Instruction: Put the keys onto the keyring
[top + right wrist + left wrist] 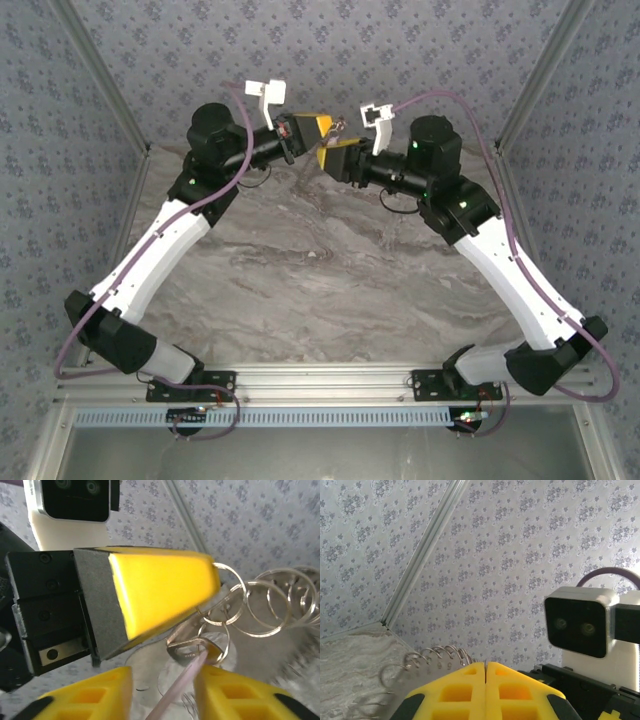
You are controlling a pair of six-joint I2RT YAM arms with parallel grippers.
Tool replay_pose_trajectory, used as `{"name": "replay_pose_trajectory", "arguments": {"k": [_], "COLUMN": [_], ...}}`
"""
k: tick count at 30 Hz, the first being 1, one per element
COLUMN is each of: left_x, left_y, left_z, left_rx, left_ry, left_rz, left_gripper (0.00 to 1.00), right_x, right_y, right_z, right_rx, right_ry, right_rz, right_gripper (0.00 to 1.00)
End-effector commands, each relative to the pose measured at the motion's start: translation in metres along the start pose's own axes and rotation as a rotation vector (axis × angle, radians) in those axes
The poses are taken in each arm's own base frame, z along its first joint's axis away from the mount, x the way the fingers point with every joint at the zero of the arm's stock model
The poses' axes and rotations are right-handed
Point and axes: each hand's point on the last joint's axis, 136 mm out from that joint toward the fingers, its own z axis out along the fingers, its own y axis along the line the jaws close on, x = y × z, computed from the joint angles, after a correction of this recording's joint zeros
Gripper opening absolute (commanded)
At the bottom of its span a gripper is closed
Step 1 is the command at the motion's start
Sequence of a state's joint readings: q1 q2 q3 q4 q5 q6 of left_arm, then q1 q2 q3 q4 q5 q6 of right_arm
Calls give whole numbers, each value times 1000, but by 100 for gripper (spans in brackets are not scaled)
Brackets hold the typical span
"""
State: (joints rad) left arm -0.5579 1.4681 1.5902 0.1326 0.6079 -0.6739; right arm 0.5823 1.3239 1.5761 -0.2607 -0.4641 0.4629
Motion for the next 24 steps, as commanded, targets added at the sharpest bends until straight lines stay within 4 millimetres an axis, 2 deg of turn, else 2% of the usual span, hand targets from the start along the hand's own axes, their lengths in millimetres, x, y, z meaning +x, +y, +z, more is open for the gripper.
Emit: {"name": "replay_pose_trajectory", "arguments": {"k": [1,7,10,18,24], "left_x": [-15,-26,-30,-34,-39], "left_y": [-14,-27,-36,-54,-56], "left_z": [-1,-1,0,5,7], "left_rx": [48,128,186,300,319], "left_ry": [-61,-85,-87,-50,-59], "left_rz": [19,9,5,-6,-18], "left_gripper": [0,0,0,0,0], "right_x": [-19,-50,-62,-101,-104], "right_y": [5,-13,-21,-32,-28], "right_z": [-33,-90,-100,-85,-58], "right_rx": [-73,-66,-48,-109,-197], "right_ry": [-86,-261,-314,-410,-387], "right_rz": [43,119,126,134,153], "right_gripper": [48,52,50,32,23]}}
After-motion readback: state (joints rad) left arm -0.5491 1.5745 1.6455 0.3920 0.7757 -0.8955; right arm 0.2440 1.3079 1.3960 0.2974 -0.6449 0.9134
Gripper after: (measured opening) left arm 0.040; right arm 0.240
